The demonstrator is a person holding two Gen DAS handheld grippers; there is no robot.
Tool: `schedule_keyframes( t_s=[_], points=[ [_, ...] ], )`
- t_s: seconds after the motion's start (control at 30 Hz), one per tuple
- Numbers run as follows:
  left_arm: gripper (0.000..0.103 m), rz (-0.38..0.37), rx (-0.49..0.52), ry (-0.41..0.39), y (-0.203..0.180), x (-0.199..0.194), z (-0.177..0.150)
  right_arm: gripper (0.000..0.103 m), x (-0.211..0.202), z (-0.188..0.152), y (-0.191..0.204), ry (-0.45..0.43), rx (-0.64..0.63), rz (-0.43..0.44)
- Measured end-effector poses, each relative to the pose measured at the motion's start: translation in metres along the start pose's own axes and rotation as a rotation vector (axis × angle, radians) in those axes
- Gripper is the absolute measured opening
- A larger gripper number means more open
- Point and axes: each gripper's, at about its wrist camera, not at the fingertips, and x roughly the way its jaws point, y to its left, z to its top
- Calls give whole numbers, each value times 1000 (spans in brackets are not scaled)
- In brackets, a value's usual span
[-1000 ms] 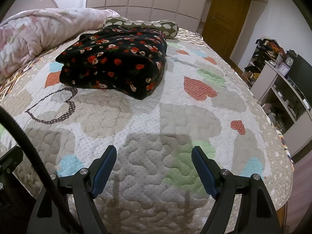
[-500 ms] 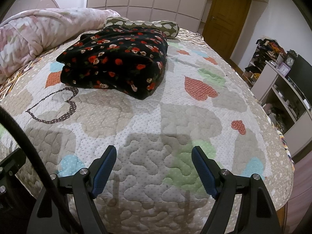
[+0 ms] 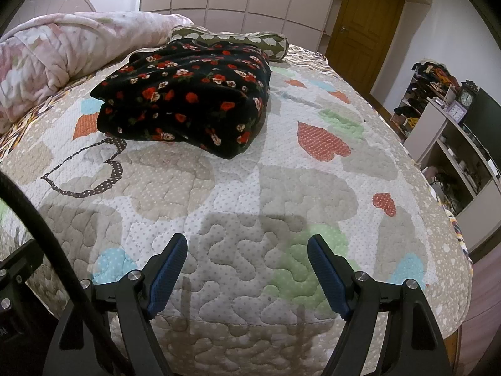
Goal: Fold large clothes
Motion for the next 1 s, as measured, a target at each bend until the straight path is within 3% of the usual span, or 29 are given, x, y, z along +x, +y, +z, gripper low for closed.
schedule_keyframes(
  t_s=[1.0],
  points=[
    [103,-4,0,7,1,3,-2,83,3,-2,0,5,-3,5]
  ],
)
